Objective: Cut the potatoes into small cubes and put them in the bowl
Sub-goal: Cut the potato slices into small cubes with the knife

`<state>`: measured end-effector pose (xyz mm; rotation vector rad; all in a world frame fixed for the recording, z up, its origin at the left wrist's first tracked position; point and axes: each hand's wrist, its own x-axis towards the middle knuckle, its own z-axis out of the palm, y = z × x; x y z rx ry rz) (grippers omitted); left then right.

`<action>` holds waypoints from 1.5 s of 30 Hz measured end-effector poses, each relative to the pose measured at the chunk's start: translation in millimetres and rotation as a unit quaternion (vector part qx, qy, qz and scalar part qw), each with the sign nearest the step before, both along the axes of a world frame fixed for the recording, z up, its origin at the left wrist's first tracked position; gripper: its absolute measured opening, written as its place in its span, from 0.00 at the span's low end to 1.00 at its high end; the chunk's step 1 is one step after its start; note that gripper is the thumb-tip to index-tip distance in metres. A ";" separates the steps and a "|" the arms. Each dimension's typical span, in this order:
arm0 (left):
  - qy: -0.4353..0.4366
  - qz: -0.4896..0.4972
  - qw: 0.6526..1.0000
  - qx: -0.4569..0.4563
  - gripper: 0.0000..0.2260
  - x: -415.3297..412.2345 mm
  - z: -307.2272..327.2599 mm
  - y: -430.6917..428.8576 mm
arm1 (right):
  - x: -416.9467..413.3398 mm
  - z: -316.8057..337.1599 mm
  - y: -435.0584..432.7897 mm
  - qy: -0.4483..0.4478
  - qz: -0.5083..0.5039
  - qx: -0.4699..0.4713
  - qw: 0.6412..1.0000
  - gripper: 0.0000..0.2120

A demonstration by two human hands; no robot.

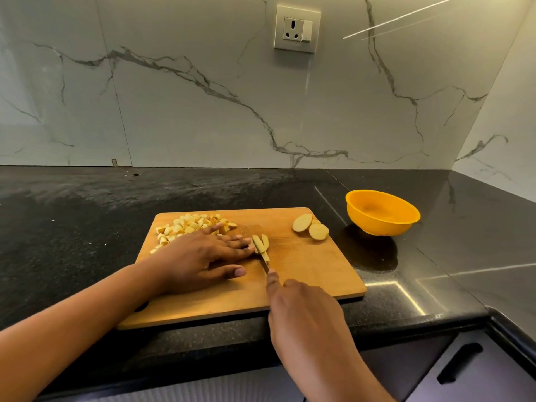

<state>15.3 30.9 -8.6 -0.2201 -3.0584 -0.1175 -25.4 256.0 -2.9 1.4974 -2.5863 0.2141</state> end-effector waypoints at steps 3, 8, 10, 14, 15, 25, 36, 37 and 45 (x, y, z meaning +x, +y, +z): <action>0.003 0.004 1.000 0.031 0.32 0.1 -0.3 -0.1 | 3.1 1.8 15.2 -0.007 0.001 -0.018 1.000 0.25; 0.032 0.020 0.994 0.101 0.29 0.3 0.7 3.0 | 3.2 5.9 19.7 0.013 -0.009 -0.035 0.999 0.25; 0.056 0.021 0.993 0.103 0.28 -0.2 4.6 5.7 | 2.0 6.6 18.1 0.014 -0.010 -0.032 0.999 0.24; 0.023 0.002 1.000 -0.007 0.27 -6.3 9.8 14.4 | -0.4 6.4 17.9 0.005 -0.005 -0.021 1.000 0.24; 0.010 0.001 0.999 -0.036 0.27 -8.2 9.6 16.2 | -0.1 7.1 20.4 0.000 -0.003 -0.018 1.000 0.24; -0.045 0.014 0.995 -0.082 0.29 -15.4 16.5 21.8 | -9.0 50.9 78.2 0.000 -0.046 -0.094 0.995 0.24; 0.078 0.153 0.984 -0.045 0.51 -11.4 9.8 44.7 | -117.9 7.8 -42.8 -0.167 -0.062 -0.369 0.912 0.20; 0.094 0.159 0.981 -0.056 0.51 -10.7 10.4 48.2 | -120.9 5.2 -44.8 -0.181 -0.063 -0.374 0.907 0.20; 0.029 0.259 0.965 -0.038 0.40 -30.9 7.9 61.1 | -126.7 -1.6 -40.7 -0.184 -0.079 -0.333 0.921 0.21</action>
